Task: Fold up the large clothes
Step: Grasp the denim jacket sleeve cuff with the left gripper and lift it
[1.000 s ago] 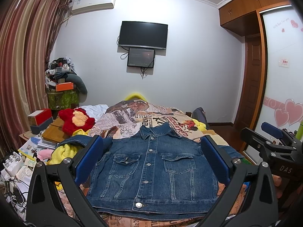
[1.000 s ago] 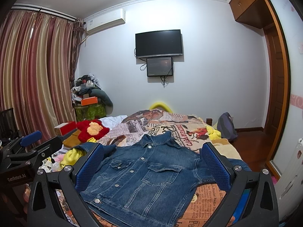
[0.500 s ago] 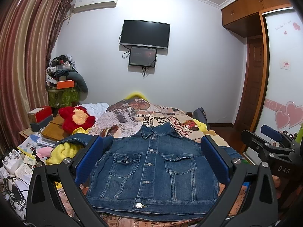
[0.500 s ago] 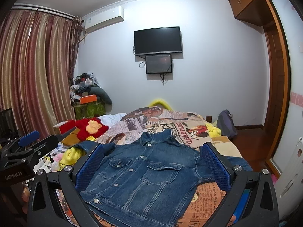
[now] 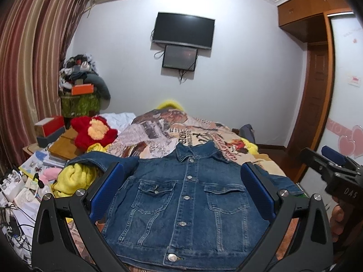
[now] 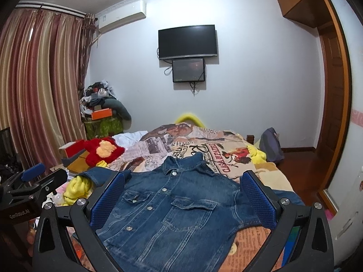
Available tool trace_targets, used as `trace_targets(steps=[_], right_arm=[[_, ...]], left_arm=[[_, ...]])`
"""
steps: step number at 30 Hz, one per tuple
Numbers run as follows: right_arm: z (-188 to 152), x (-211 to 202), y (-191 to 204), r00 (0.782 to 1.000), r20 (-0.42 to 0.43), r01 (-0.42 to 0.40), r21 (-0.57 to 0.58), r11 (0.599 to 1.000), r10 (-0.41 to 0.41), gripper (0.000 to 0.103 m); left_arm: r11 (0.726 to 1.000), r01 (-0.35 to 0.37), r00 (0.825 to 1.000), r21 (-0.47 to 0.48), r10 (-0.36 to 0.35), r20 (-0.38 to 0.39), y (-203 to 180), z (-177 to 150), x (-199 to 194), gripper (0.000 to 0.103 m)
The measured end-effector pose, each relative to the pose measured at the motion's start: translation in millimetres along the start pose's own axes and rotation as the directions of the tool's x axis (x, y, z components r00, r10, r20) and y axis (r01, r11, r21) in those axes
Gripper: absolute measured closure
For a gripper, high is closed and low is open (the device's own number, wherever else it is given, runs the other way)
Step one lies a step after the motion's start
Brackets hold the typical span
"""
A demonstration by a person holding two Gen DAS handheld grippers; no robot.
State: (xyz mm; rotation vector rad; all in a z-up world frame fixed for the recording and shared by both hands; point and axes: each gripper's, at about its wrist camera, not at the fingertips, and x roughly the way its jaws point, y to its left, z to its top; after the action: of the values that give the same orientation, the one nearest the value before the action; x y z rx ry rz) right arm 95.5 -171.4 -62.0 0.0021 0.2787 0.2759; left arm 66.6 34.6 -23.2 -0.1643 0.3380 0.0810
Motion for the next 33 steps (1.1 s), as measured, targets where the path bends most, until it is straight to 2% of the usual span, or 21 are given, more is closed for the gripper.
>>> trace_targets(steps=[4, 7, 14, 18, 23, 24, 26, 28, 30, 33], right_arm=[[6, 46, -4, 0.999, -0.046, -0.018, 0.001, 1.000, 0.018, 0.000], [10, 77, -7, 0.998, -0.067, -0.020, -0.013, 1.000, 0.020, 0.000], [20, 152, -21, 0.993, -0.115, -0.004, -0.046, 0.999, -0.002, 0.000], [16, 197, -25, 0.987, -0.159, 0.006, -0.077, 0.997, -0.018, 0.000], [-4, 255, -28, 0.967, -0.256, -0.013, -0.087, 0.996, -0.010, 0.000], [-9, 263, -27, 0.962, -0.272, -0.019, -0.089, 0.996, -0.006, 0.000], [-23, 284, -24, 0.948, -0.319, -0.031, -0.101, 0.994, -0.003, 0.000], [-38, 302, -21, 0.931, -0.365, -0.044, -0.117, 0.992, -0.002, 0.001], [-52, 315, -19, 0.915, -0.403, -0.058, -0.131, 0.990, 0.000, 0.002], [-68, 330, -15, 0.896, -0.443, -0.082, -0.146, 0.986, 0.009, 0.004]], left_arm=[[0.999, -0.044, 0.999, -0.020, 0.043, -0.030, 16, 4, 35, 0.000], [0.994, -0.107, 0.993, -0.023, 0.105, -0.047, 34, 6, 66, 0.000], [0.975, -0.198, 0.973, -0.099, 0.183, -0.143, 108, 9, 145, 0.000], [0.956, -0.254, 0.946, -0.144, 0.215, -0.243, 158, 4, 189, 0.000], [0.920, -0.346, 0.894, -0.185, 0.263, -0.363, 220, -10, 233, 0.000], [0.912, -0.362, 0.879, -0.190, 0.266, -0.395, 232, -15, 241, 0.000], [0.906, -0.368, 0.860, -0.207, 0.247, -0.447, 250, -24, 253, 0.000], [0.897, -0.364, 0.850, -0.250, 0.210, -0.484, 267, -32, 264, 0.000], [0.881, -0.339, 0.853, -0.330, 0.140, -0.503, 282, -40, 272, 0.002], [0.848, -0.314, 0.859, -0.427, 0.062, -0.509, 298, -46, 280, 0.015]])
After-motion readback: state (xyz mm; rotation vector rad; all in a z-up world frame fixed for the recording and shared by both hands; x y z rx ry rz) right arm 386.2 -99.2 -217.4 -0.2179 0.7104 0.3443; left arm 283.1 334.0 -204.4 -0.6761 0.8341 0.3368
